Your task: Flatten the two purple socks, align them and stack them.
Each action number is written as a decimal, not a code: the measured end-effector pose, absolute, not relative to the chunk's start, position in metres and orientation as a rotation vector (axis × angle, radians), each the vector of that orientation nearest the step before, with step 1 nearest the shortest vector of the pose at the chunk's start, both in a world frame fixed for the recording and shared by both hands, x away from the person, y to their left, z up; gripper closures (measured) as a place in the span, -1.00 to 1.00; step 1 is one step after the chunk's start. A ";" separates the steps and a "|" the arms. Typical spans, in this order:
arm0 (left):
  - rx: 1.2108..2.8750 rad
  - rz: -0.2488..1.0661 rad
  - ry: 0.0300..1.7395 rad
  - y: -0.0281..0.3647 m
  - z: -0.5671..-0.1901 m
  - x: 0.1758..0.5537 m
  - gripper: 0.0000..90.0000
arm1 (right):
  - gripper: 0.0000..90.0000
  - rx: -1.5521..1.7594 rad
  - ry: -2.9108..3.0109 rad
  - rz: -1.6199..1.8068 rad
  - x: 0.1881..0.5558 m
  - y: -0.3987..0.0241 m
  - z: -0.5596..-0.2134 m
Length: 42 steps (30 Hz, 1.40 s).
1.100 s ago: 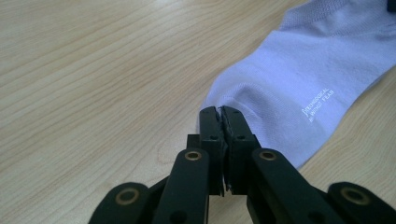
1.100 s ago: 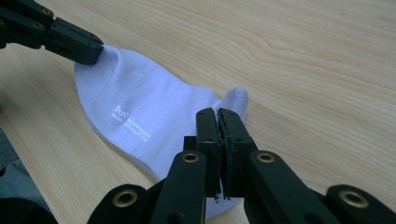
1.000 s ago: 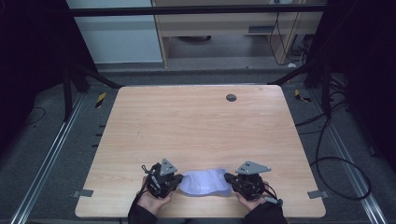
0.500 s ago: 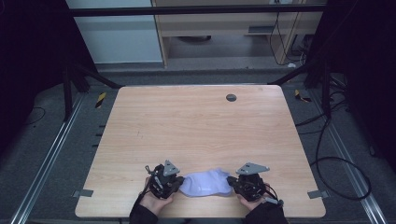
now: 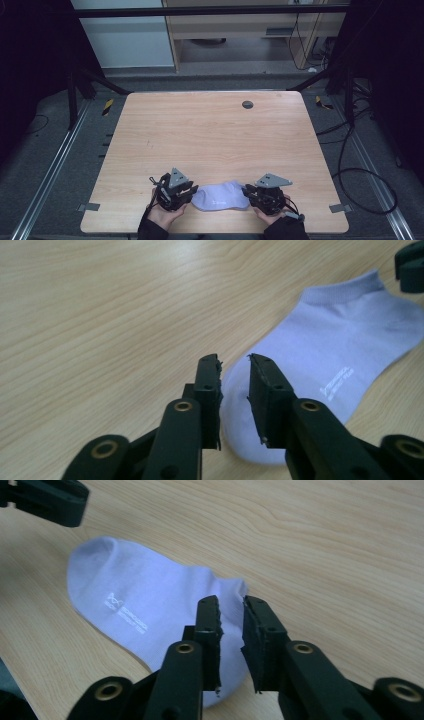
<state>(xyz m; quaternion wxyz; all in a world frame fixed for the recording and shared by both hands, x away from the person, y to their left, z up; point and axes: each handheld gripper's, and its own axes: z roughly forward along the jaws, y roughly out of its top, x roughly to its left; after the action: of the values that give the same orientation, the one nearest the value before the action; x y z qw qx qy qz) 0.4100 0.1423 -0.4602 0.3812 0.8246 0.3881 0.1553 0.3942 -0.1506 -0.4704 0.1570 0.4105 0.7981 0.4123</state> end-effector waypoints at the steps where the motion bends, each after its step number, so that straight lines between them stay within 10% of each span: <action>1: 2.106 0.401 0.981 0.139 -0.461 0.411 0.69 | 0.83 1.163 2.292 1.192 0.394 -0.149 -0.471; 18: 2.243 0.328 0.940 0.119 -0.488 0.412 0.95 | 0.99 1.220 2.439 1.086 0.406 -0.147 -0.497; 42: 2.023 0.511 1.053 0.208 -0.465 0.434 -0.23 | -0.12 1.356 2.049 1.210 0.429 -0.214 -0.482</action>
<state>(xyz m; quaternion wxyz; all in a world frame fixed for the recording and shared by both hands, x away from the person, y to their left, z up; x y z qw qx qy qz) 0.4344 0.2078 -0.4653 0.3915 0.7963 0.4148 0.2013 0.4286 -0.2136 -0.4824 0.1997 0.4852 0.7330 0.4330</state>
